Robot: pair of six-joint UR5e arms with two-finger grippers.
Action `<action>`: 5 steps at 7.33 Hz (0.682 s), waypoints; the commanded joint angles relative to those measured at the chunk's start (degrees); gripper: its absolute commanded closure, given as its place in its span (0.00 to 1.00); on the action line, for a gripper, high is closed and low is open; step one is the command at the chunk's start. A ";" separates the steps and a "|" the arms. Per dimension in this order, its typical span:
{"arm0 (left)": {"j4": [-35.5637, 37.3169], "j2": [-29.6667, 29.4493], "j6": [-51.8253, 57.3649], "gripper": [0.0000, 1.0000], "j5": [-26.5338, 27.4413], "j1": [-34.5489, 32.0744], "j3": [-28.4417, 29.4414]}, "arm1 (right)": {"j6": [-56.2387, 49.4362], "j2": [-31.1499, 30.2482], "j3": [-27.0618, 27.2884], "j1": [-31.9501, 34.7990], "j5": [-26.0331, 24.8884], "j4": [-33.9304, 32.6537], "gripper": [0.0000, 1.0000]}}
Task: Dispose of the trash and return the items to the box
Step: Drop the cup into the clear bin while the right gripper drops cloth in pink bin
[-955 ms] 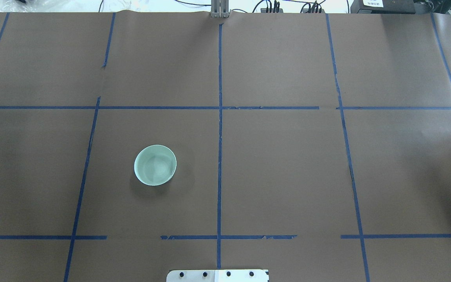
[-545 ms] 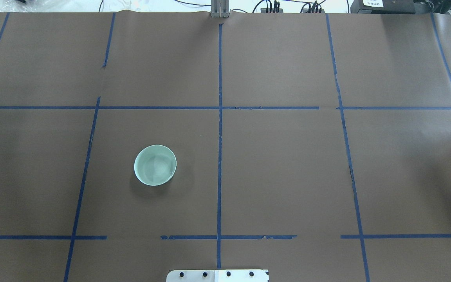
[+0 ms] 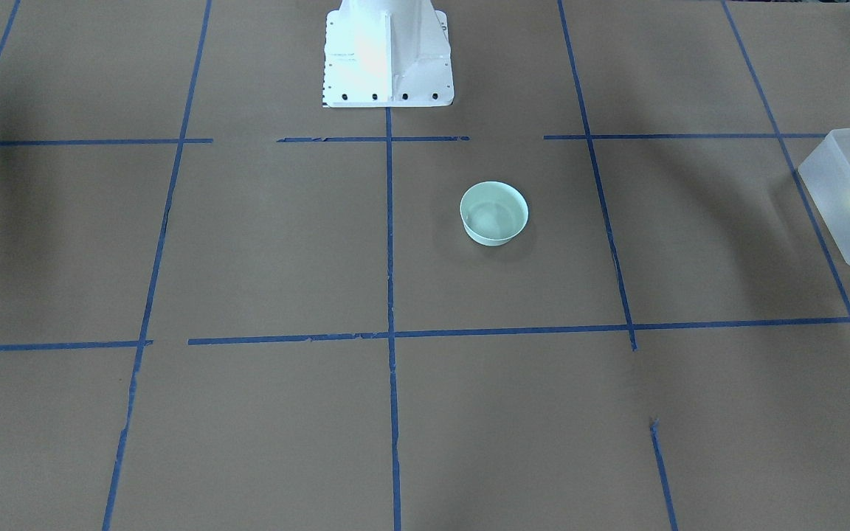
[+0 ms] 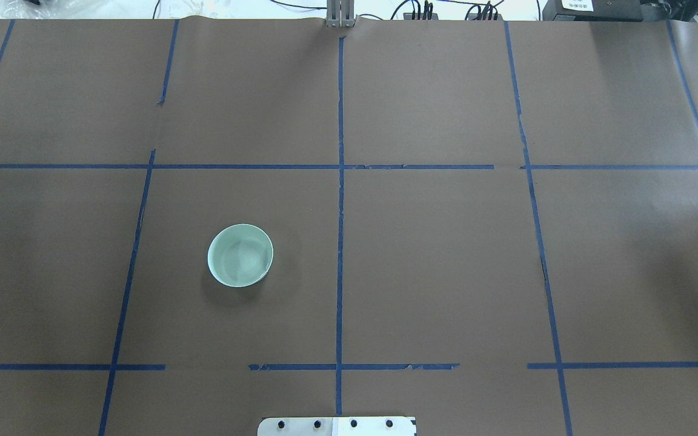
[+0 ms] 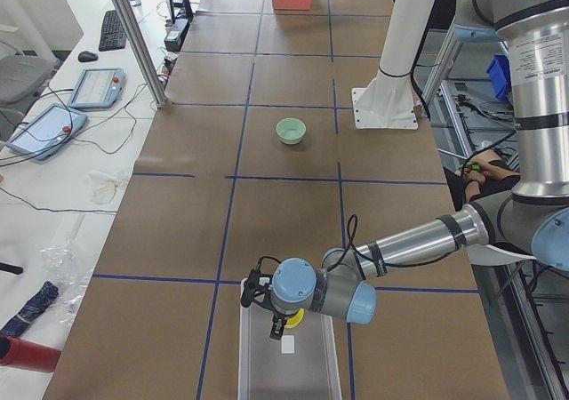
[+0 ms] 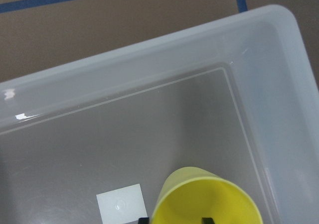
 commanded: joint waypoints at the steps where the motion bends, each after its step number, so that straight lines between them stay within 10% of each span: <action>1: 5.61 -0.54 -1.30 0.00 0.48 -0.40 -10.75 | -5.46 0.13 -2.38 2.45 -3.15 0.09 1.00; 5: 17.61 -5.18 -16.13 0.00 5.85 -0.14 -25.23 | -19.80 0.50 -19.74 6.94 -8.26 9.69 1.00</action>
